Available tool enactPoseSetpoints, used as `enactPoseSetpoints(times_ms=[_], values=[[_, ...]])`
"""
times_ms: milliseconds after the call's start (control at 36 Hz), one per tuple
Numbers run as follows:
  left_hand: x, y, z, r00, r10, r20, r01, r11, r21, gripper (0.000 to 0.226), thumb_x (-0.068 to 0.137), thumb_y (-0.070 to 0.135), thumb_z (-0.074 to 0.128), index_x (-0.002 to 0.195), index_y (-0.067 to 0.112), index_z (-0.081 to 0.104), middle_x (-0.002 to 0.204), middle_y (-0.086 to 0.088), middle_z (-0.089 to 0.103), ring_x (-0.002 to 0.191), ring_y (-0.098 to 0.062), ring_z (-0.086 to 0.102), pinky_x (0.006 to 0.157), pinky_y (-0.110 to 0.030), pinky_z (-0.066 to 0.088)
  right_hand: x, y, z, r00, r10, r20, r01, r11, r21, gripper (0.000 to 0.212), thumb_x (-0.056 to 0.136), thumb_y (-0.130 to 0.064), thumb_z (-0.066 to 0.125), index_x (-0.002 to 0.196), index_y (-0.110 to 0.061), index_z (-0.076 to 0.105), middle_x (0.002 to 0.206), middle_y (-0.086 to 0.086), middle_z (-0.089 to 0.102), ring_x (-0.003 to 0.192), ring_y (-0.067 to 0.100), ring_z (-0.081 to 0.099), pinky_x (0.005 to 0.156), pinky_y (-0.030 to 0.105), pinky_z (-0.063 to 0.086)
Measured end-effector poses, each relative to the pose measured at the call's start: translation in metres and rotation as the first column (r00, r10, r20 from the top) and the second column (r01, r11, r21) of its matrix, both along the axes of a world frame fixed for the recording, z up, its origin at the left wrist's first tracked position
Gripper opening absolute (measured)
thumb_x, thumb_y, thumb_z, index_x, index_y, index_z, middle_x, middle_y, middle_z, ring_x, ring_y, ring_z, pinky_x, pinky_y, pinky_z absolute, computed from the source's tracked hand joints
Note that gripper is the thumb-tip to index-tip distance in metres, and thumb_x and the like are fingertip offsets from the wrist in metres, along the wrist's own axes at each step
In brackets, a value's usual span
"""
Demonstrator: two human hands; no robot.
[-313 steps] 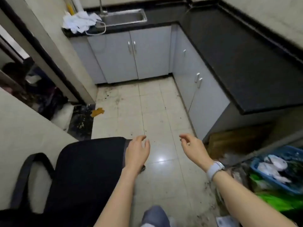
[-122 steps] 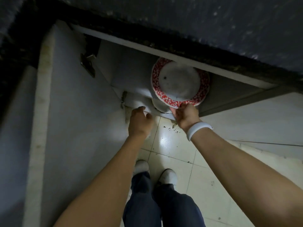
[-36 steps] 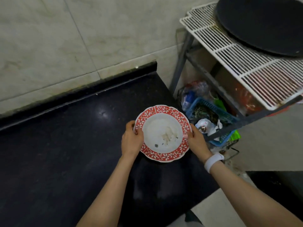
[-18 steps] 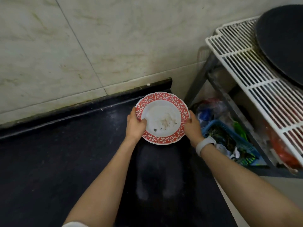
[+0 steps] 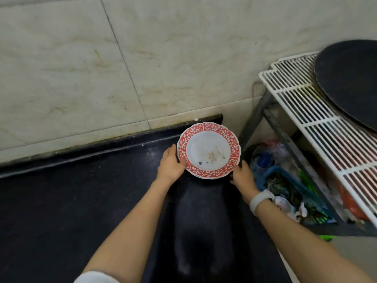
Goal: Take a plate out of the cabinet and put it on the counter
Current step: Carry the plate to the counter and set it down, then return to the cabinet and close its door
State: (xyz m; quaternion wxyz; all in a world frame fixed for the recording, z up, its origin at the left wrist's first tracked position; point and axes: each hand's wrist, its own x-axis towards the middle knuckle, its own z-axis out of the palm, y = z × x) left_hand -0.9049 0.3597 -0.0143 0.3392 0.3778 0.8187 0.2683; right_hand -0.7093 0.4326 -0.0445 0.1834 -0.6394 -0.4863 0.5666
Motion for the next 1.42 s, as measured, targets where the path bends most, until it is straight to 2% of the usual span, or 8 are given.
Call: enactPoseSetpoints(times_ms=[56, 167, 250, 333, 556, 861, 1028, 1417], values=[[0.009, -0.028, 0.002, 0.994, 0.032, -0.105, -0.035, 0.999, -0.028, 0.056, 0.088, 0.027, 0.050, 0.141, 0.014, 0.034, 0.152, -0.011, 0.033, 0.138, -0.028, 0.032, 0.111, -0.051, 0.033, 0.006, -0.023, 0.002, 0.997, 0.026, 0.067, -0.026, 1.000, 0.004, 0.065, 0.082, -0.036, 0.040, 0.141, -0.018, 0.021, 0.128, 0.011, 0.050, 0.116, 0.030, 0.050, 0.102, 0.044, 0.038], [0.030, -0.111, 0.003, 0.971, 0.133, -0.201, -0.141, 0.989, -0.031, 0.047, 0.090, 0.023, 0.049, 0.136, 0.015, 0.042, 0.148, -0.006, 0.039, 0.134, -0.027, 0.038, 0.110, -0.050, 0.034, 0.009, -0.083, 0.017, 0.978, 0.165, 0.129, -0.178, 0.979, 0.099, 0.043, 0.089, -0.009, 0.039, 0.132, -0.006, 0.039, 0.123, 0.020, 0.059, 0.115, 0.034, 0.053, 0.101, 0.038, 0.037], [0.054, -0.190, -0.002, 0.916, 0.330, -0.230, -0.347, 0.937, -0.036, 0.042, 0.091, 0.021, 0.049, 0.132, 0.014, 0.047, 0.142, -0.006, 0.046, 0.130, -0.027, 0.042, 0.108, -0.048, 0.036, 0.007, -0.134, 0.021, 0.891, 0.443, 0.097, -0.452, 0.884, 0.115, 0.032, 0.090, -0.006, 0.040, 0.121, -0.005, 0.051, 0.123, 0.017, 0.061, 0.113, 0.029, 0.056, 0.095, 0.029, 0.038], [0.065, -0.235, -0.009, 0.883, 0.419, -0.214, -0.433, 0.901, -0.022, 0.039, 0.089, 0.020, 0.051, 0.126, 0.009, 0.053, 0.134, -0.012, 0.054, 0.124, -0.032, 0.048, 0.105, -0.046, 0.040, 0.004, -0.162, 0.017, 0.829, 0.550, 0.102, -0.559, 0.807, 0.192, 0.028, 0.089, -0.005, 0.043, 0.113, -0.006, 0.058, 0.113, 0.013, 0.066, 0.110, 0.026, 0.059, 0.089, 0.020, 0.037], [0.163, -0.389, -0.015, 0.555, 0.800, -0.226, -0.825, 0.564, -0.031, 0.033, 0.087, 0.009, 0.056, 0.120, 0.004, 0.058, 0.123, -0.017, 0.062, 0.116, -0.034, 0.055, 0.100, -0.038, 0.041, 0.013, -0.272, 0.017, 0.271, 0.958, 0.090, -0.949, 0.250, 0.195, 0.030, 0.090, -0.008, 0.041, 0.116, -0.009, 0.057, 0.117, 0.007, 0.065, 0.109, 0.017, 0.058, 0.092, 0.019, 0.039], [0.248, -0.535, -0.015, 0.117, 0.985, -0.131, -0.993, 0.112, -0.045, 0.039, 0.093, 0.017, 0.047, 0.131, 0.009, 0.049, 0.135, -0.011, 0.054, 0.125, -0.025, 0.048, 0.107, -0.034, 0.037, 0.000, -0.430, 0.010, -0.275, 0.943, 0.186, -0.939, -0.305, 0.158, 0.030, 0.090, -0.011, 0.041, 0.114, -0.011, 0.058, 0.117, 0.011, 0.066, 0.110, 0.024, 0.060, 0.097, 0.031, 0.045], [0.248, -0.641, -0.020, -0.019, 0.992, -0.126, -0.999, -0.024, -0.036, 0.041, 0.093, 0.019, 0.045, 0.133, 0.012, 0.046, 0.137, -0.008, 0.052, 0.126, -0.022, 0.047, 0.106, -0.029, 0.035, -0.026, -0.549, 0.007, -0.488, 0.844, 0.221, -0.844, -0.521, 0.125, 0.032, 0.090, -0.011, 0.039, 0.118, -0.011, 0.054, 0.119, 0.010, 0.064, 0.113, 0.023, 0.057, 0.097, 0.030, 0.042], [0.189, -0.892, -0.007, -0.037, 0.977, -0.210, -0.999, -0.045, -0.029, 0.041, 0.092, 0.019, 0.044, 0.132, 0.012, 0.047, 0.136, -0.008, 0.053, 0.127, -0.026, 0.045, 0.105, -0.037, 0.037, -0.109, -0.805, 0.014, -0.578, 0.730, 0.365, -0.717, -0.668, 0.199, 0.032, 0.090, -0.011, 0.038, 0.118, -0.008, 0.054, 0.121, 0.016, 0.062, 0.113, 0.030, 0.056, 0.098, 0.036, 0.043]])
